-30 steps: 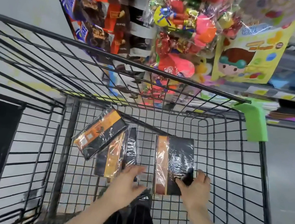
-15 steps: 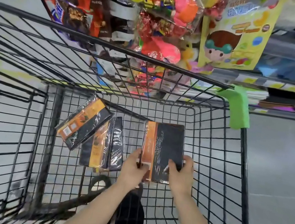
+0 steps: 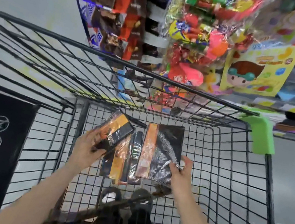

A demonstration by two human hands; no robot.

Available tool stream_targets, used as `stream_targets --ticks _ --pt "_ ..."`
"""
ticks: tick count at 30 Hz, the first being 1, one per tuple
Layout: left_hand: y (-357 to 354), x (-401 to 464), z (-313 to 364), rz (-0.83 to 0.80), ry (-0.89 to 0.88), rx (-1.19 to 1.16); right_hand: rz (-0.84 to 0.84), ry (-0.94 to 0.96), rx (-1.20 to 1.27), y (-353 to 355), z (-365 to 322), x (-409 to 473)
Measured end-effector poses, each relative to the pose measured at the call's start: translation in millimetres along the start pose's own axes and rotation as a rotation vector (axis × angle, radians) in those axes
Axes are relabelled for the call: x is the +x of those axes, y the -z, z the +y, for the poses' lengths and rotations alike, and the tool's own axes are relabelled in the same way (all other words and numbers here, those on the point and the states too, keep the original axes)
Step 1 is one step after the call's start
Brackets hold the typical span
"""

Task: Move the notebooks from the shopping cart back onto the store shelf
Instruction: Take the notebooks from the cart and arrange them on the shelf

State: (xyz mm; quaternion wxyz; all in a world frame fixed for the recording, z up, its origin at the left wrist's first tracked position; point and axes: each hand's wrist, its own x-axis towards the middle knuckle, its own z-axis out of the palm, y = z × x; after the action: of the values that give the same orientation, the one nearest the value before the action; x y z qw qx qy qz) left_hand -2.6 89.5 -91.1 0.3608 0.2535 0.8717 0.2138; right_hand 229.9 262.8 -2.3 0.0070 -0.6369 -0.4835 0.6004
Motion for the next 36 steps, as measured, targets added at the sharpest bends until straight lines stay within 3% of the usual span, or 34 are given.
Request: stream_targets --ticks 2,7,10,14,26,36 --pt "-5.9 17.0 -25.0 -0.029 0.064 0.119 0.009 0.017 0.009 -9.5 5.0 6.3" --pt "8.5 18.9 -3.4 0.014 0.053 0.235 0.047 -0.009 0.023 -17.9 11.8 10.3" --pt "15.7 11.6 -4.4 0.063 0.088 0.061 0.072 0.005 0.025 -18.5 10.8 8.2" --pt "30.6 -10.2 0.1 0.031 -0.003 -0.194 0.069 0.002 0.049 -18.4 -0.4 -2.8" --pt "87.5 -84.4 113.3 -0.015 -0.181 -0.214 0.163 0.011 0.159 37.6 -33.2 -76.6" --pt "123.3 -161.8 222.5 0.103 -0.382 -0.114 0.226 0.119 0.231 110.2 -62.4 -153.8"
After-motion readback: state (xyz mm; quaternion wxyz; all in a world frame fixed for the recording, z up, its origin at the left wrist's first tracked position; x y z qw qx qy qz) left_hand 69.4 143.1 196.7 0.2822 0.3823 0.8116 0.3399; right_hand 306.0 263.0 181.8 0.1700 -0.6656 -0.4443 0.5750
